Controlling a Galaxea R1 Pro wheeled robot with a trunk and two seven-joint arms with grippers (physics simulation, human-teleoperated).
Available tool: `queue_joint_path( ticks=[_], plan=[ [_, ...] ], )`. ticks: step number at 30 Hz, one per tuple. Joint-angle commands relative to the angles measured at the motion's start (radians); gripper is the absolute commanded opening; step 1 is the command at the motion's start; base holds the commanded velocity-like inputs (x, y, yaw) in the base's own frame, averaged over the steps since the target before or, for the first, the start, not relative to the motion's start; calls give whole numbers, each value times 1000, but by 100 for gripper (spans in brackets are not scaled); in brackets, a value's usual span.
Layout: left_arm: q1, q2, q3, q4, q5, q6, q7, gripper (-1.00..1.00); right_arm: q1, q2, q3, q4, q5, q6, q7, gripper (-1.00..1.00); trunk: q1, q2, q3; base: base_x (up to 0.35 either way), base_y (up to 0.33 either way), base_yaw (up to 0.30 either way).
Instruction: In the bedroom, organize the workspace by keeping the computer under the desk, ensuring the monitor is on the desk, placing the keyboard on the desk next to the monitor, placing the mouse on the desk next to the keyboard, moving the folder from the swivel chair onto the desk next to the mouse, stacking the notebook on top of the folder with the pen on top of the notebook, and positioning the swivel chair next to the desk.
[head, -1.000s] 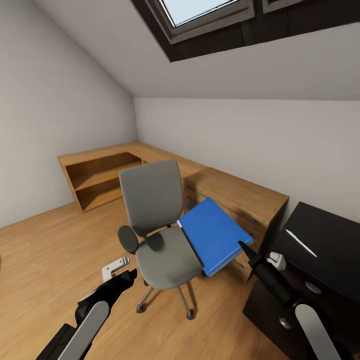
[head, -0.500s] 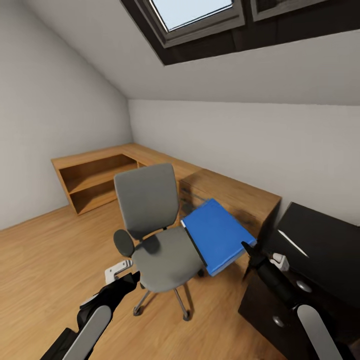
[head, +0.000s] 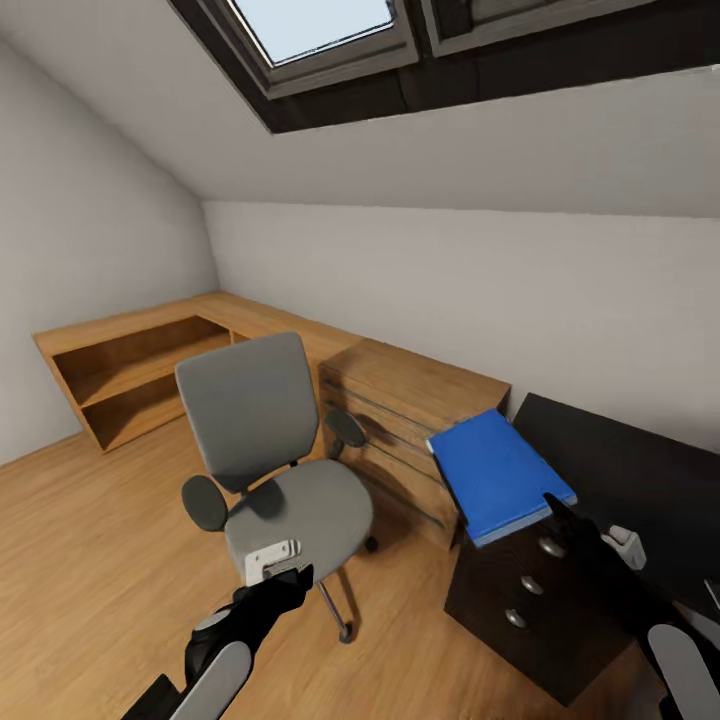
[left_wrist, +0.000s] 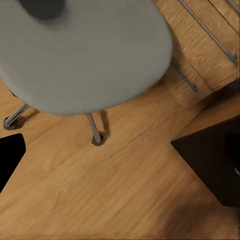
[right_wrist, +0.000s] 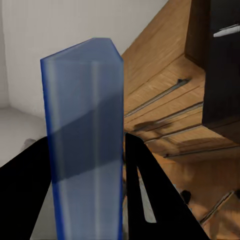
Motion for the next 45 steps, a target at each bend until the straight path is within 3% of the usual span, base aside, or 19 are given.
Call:
queue_joint_path(
  ticks=[1, 5, 12, 18, 22, 24, 45],
  plan=[
    [-1, 1, -8, -2, 5, 2, 8, 100, -1, 1, -13, 4, -8, 7, -1, -100, 0, -1, -1, 0, 0, -295],
    [-1, 1, -59, -1, 3, 0, 10, 100, -1, 0, -61, 22, -9, 9, -18, -100, 0, -1, -1, 0, 0, -296],
    [-1, -5, -87, 24, 7, 3, 10, 100, -1, -1, -96, 25, -9, 10, -57, -100, 0, -1, -1, 0, 0, -297],
    [-1, -17, -95, 30, 7, 1, 11, 100, -1, -2, -99, 25, -9, 9, -73, -100, 0, -1, -1, 0, 0, -299],
    [-1, -15, -80, 31, 4, 0, 12, 100, -1, -4, -159, 27, -6, 12, -75, -100, 0, -1, -1, 0, 0, -299],
    [-1, -15, -79, 31, 4, -1, 11, 100, -1, -4, -167, 27, -6, 13, -75, -100, 0, -1, -1, 0, 0, -299],
    [-1, -15, -82, 31, 1, -3, 14, 100, -1, -4, -175, 44, -5, 10, -76, -100, 0, -1, -1, -96, 96, -300]
  ],
)
